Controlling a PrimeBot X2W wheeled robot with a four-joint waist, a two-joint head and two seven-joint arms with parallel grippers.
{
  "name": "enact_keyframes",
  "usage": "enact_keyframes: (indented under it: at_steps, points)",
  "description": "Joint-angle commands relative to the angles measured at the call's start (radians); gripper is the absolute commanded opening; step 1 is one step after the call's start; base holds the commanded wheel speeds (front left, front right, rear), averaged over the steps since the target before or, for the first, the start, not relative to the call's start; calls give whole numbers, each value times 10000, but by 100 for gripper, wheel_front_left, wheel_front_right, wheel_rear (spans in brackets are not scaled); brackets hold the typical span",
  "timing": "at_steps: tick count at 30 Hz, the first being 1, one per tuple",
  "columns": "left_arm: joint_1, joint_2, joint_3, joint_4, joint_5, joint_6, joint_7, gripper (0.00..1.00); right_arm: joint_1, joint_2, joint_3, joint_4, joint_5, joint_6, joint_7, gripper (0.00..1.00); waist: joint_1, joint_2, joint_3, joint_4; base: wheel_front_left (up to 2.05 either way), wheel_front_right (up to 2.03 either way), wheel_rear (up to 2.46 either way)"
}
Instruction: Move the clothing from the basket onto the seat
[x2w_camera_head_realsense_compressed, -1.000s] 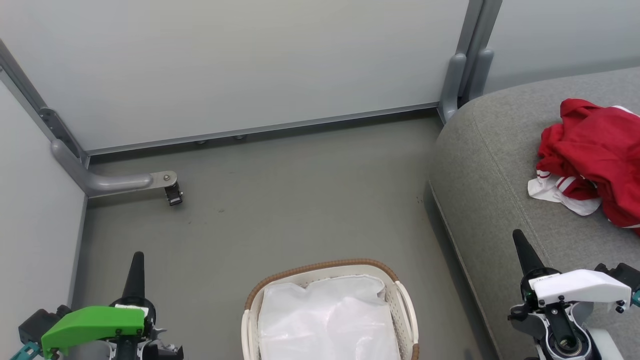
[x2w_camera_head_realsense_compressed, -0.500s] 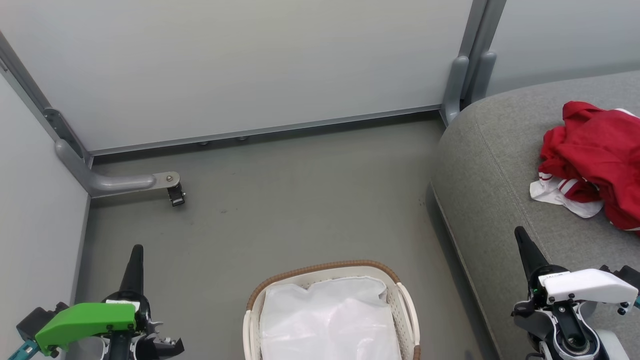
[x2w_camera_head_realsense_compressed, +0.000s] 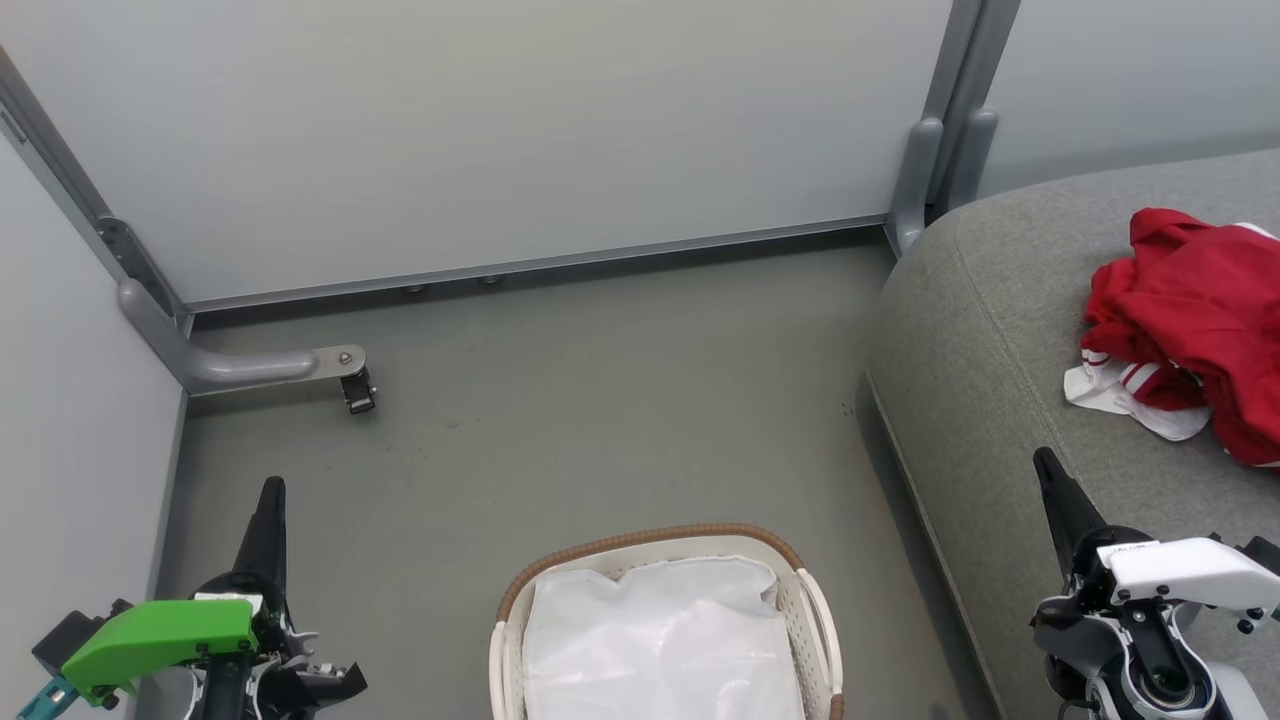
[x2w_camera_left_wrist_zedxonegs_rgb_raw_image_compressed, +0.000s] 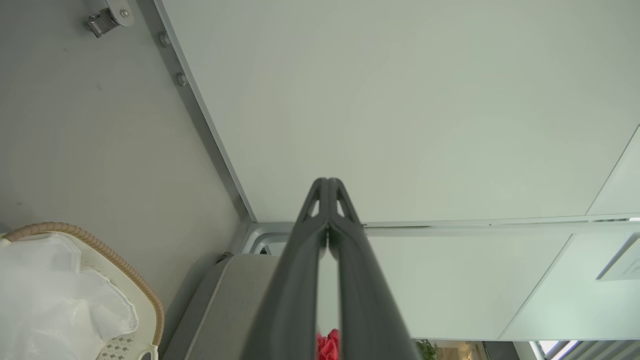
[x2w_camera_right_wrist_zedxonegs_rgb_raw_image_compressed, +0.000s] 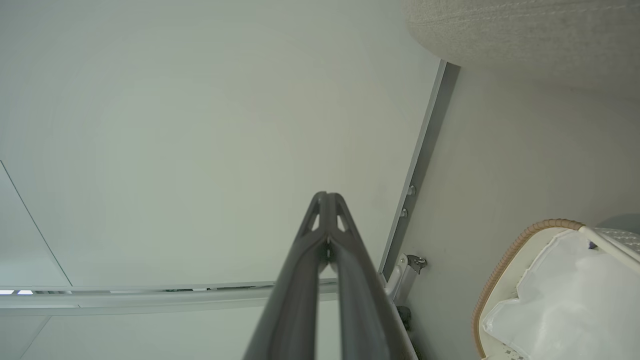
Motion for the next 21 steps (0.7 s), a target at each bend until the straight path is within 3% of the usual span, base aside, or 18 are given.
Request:
enact_keyframes:
  at_steps: [1, 11, 21]
  points:
    - [-242, 67, 52, -68, -213, -69, 64, 0, 149, -58, -47, -86, 184, -2, 56, 0, 0, 58, -6, 7, 0, 0, 0]
    - [-260, 73, 91, -125, -852, -98, 240, 0, 184, -63, -123, -183, 846, -2, 226, 0, 0, 63, -45, 57, 0, 0, 0]
    - [-251, 71, 86, -114, -809, -91, 233, 0, 173, -63, -115, -174, 807, -2, 222, 0, 0, 63, -46, 57, 0, 0, 0]
